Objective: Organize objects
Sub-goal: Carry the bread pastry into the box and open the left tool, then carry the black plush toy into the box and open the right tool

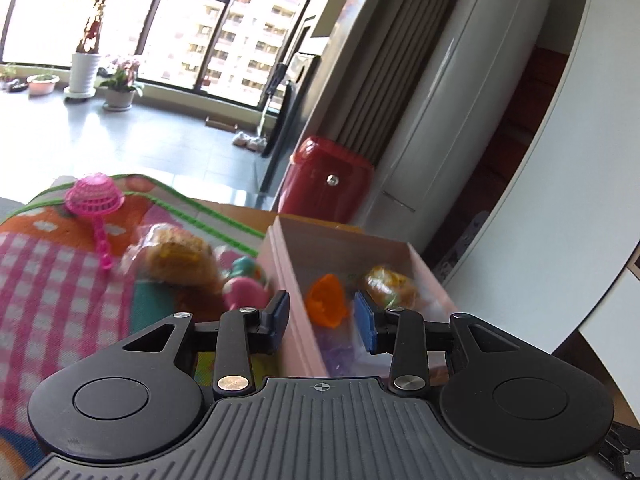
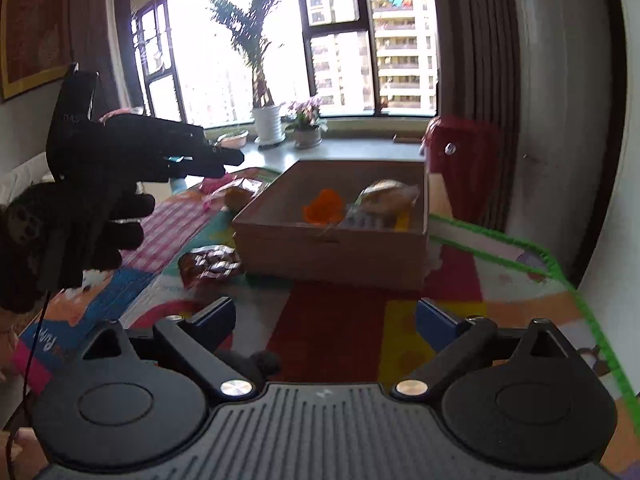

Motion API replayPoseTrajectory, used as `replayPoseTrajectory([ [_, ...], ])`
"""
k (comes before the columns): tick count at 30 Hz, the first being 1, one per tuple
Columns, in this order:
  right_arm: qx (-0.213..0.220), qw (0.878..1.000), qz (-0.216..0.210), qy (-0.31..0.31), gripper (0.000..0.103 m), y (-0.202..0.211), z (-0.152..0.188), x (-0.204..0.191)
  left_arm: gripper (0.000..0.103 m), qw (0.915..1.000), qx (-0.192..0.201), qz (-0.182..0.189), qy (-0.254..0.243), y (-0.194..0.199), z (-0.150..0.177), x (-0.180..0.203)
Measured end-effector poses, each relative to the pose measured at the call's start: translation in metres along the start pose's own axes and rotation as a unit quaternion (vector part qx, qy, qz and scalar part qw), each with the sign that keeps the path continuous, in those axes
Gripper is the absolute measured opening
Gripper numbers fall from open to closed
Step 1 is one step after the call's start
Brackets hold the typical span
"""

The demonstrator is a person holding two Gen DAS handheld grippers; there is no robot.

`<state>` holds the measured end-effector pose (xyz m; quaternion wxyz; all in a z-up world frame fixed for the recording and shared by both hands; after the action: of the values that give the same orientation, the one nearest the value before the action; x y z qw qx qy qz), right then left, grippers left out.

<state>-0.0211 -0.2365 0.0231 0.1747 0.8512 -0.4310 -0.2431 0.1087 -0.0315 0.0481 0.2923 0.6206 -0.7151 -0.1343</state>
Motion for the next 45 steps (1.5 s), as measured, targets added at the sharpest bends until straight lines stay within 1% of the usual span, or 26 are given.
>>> replayPoseTrajectory([
  [1, -0.011, 1.0, -0.015, -0.006, 0.098, -0.003, 0.007, -0.004, 0.04, 1.0, -0.004, -0.003, 0.004, 0.005, 0.006, -0.007],
  [2, -0.017, 0.999, -0.033, -0.017, 0.103, -0.005, 0.012, -0.006, 0.04, 0.9999, -0.007, -0.005, 0.011, 0.009, 0.012, -0.014],
  [4, -0.052, 0.995, -0.081, -0.034, 0.103, -0.01, 0.027, -0.018, 0.04, 0.9996, -0.014, 0.001, 0.026, 0.015, 0.023, -0.024],
  [6, -0.087, 0.991, -0.101, -0.029, 0.103, -0.016, 0.045, -0.031, 0.04, 0.9991, -0.022, 0.005, 0.037, 0.019, 0.031, -0.031],
  [7, -0.106, 0.989, -0.103, -0.021, 0.098, -0.022, 0.052, -0.035, 0.04, 0.9988, -0.024, 0.007, 0.043, 0.02, 0.034, -0.033],
  [8, -0.126, 0.987, -0.103, -0.01, 0.085, -0.026, 0.061, -0.04, 0.04, 0.9985, -0.025, 0.009, 0.048, 0.02, 0.036, -0.035],
  [9, -0.146, 0.984, -0.098, -0.001, 0.08, -0.029, 0.07, -0.046, 0.04, 0.9982, -0.026, 0.011, 0.052, 0.022, 0.039, -0.037],
  [10, -0.153, 0.984, -0.085, 0.011, 0.076, -0.032, 0.075, -0.048, 0.04, 0.9981, -0.027, 0.012, 0.055, 0.023, 0.04, -0.039],
  [11, -0.149, 0.986, -0.077, 0.024, 0.07, -0.032, 0.074, -0.05, 0.04, 0.9979, -0.027, 0.012, 0.057, 0.025, 0.041, -0.04],
  [14, -0.146, 0.986, -0.078, 0.014, 0.069, -0.029, 0.071, -0.05, 0.04, 0.9976, -0.026, 0.012, 0.063, 0.031, 0.045, -0.043],
  [16, -0.136, 0.988, -0.067, 0.016, 0.069, -0.028, 0.063, -0.046, 0.04, 0.9977, -0.027, 0.011, 0.062, 0.034, 0.046, -0.045],
  [19, -0.102, 0.993, -0.046, 0.028, 0.069, -0.021, 0.033, -0.039, 0.04, 0.9987, -0.026, 0.005, 0.043, 0.04, 0.052, -0.047],
  [20, -0.084, 0.995, -0.04, 0.031, 0.069, -0.017, 0.015, -0.035, 0.04, 0.9991, -0.026, 0.002, 0.033, 0.042, 0.055, -0.046],
  [24, -0.003, 0.999, -0.013, 0.047, 0.069, -0.011, -0.068, -0.023, 0.04, 0.9995, -0.027, 0.0, -0.016, 0.05, 0.071, -0.043],
  [27, 0.066, 0.997, 0.012, 0.045, 0.07, -0.023, -0.138, -0.012, 0.04, 0.9984, -0.037, -0.003, -0.042, 0.047, 0.084, -0.04],
  [28, 0.093, 0.995, 0.022, 0.041, 0.078, -0.031, -0.159, -0.008, 0.04, 0.9981, -0.039, -0.007, -0.046, 0.046, 0.087, -0.041],
  [29, 0.109, 0.993, 0.033, 0.043, 0.095, -0.04, -0.177, -0.001, 0.04, 0.9979, -0.041, -0.012, -0.049, 0.044, 0.089, -0.042],
  [30, 0.113, 0.992, 0.042, 0.044, 0.101, -0.053, -0.19, 0.004, 0.04, 0.9976, -0.042, -0.017, -0.052, 0.044, 0.091, -0.044],
  [32, 0.11, 0.991, 0.063, 0.033, 0.103, -0.072, -0.2, 0.017, 0.04, 0.9969, -0.04, -0.022, -0.064, 0.045, 0.096, -0.047],
  [33, 0.1, 0.992, 0.069, 0.024, 0.103, -0.079, -0.197, 0.022, 0.04, 0.9964, -0.039, -0.023, -0.072, 0.046, 0.099, -0.049],
  [34, 0.093, 0.993, 0.065, 0.016, 0.103, -0.083, -0.19, 0.024, 0.04, 0.9958, -0.039, -0.025, -0.079, 0.045, 0.102, -0.052],
  [35, 0.088, 0.994, 0.061, 0.009, 0.103, -0.085, -0.18, 0.027, 0.04, 0.9953, -0.042, -0.027, -0.082, 0.043, 0.104, -0.055],
  [37, 0.071, 0.995, 0.069, 0.004, 0.103, -0.086, -0.155, 0.032, 0.04, 0.995, -0.052, -0.031, -0.079, 0.037, 0.109, -0.062],
  [40, 0.041, 0.995, 0.087, 0.018, 0.103, -0.089, -0.108, 0.033, 0.04, 0.9953, -0.053, -0.039, -0.071, 0.032, 0.108, -0.067],
  [42, 0.023, 0.995, 0.095, 0.034, 0.103, -0.088, -0.08, 0.03, 0.04, 0.996, -0.054, -0.033, -0.063, 0.03, 0.106, -0.067],
  [45, 0.003, 0.995, 0.09, 0.035, 0.103, -0.088, -0.05, 0.028, 0.04, 0.9969, -0.051, -0.036, -0.048, 0.025, 0.095, -0.068],
])
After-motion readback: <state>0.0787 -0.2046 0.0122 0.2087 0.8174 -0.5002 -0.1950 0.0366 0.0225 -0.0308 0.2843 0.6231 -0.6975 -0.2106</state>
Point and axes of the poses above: each gripper's, at about its wrist camera, not at the fingertips, and y roughly against the way its jaws point, x to its right, z to its underside, the point moved 10 cm from there along -y, roughly the way its jaws point, and after that the axes turned 14 degrees about -z, right-handed, at the moved point
